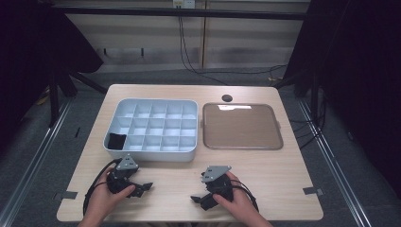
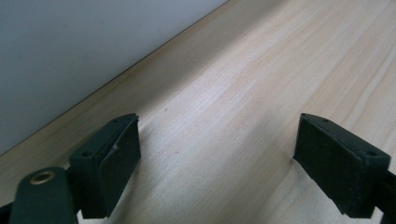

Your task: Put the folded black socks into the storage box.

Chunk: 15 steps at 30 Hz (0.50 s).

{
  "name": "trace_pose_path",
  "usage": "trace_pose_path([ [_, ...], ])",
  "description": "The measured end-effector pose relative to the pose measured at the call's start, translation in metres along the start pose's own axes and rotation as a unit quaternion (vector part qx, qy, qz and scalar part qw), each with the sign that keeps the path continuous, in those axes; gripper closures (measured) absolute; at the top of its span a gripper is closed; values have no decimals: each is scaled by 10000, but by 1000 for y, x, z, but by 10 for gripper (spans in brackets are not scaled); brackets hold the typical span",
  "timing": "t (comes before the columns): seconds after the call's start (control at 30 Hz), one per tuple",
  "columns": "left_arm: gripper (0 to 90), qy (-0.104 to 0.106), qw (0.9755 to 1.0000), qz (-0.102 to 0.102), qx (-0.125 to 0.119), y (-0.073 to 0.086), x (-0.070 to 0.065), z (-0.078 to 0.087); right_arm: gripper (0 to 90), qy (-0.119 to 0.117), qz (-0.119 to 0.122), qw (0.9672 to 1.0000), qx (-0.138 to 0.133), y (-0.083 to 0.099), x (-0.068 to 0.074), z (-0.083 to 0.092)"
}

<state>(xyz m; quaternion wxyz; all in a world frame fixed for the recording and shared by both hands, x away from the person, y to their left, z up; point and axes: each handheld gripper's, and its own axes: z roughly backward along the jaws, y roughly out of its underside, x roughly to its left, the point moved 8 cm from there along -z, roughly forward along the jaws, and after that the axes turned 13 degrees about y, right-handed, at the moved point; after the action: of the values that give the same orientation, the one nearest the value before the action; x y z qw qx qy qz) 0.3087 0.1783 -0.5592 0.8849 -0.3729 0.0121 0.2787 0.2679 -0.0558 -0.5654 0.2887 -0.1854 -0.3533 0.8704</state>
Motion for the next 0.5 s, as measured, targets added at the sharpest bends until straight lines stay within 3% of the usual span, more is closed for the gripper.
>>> trace_pose_path([
  [0.2, 89, -35, 9998, -180, 8, 2, -2, -2, 117, -5, 21, 10000, -16, 0, 0, 0],
  [0.4, 54, 36, 9998, -132, -112, 2, -4, -4, 117, -3, 17, 10000, -11, 0, 0, 0],
  [0.5, 50, 12, 9996, -248, -134, 4, -3, -4, 117, -9, 14, 10000, -3, 0, 0, 0],
])
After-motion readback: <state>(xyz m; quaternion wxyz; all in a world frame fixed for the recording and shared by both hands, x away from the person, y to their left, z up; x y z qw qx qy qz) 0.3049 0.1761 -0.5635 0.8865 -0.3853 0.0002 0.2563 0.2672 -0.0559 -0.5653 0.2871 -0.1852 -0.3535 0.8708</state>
